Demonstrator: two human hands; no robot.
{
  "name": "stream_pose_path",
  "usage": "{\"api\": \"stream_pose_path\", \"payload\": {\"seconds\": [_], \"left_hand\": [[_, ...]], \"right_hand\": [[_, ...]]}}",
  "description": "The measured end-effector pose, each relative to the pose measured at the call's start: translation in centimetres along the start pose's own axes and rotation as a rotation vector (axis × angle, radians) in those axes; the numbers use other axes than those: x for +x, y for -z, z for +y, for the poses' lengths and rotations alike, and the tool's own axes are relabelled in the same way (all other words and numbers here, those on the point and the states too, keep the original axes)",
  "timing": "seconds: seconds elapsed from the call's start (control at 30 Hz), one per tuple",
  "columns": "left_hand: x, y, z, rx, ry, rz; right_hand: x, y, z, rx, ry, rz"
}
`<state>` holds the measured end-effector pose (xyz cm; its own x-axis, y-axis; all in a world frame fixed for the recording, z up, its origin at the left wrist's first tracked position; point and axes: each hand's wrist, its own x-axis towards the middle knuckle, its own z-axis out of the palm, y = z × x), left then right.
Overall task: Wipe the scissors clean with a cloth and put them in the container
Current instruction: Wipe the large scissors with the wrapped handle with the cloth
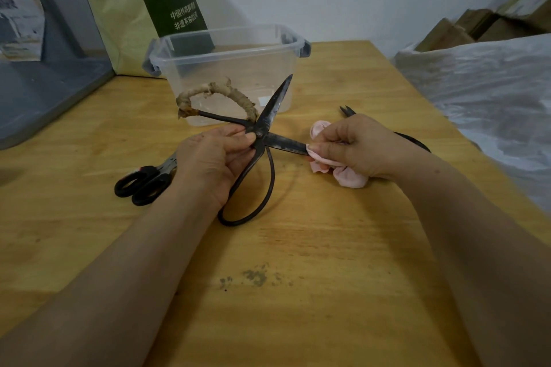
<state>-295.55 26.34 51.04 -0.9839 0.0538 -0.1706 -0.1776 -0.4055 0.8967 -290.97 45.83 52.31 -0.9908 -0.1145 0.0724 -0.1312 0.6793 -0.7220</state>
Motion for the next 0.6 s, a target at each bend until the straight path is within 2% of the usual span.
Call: {"api": "stream_pose_path", "payload": {"seconds": [0.6], "left_hand": [[-0.11,0.16,0.8,0.02,-0.036,0.007]], "right_hand": [[-0.03,0.54,0.6,-0.022,-0.007,0.059]]}}
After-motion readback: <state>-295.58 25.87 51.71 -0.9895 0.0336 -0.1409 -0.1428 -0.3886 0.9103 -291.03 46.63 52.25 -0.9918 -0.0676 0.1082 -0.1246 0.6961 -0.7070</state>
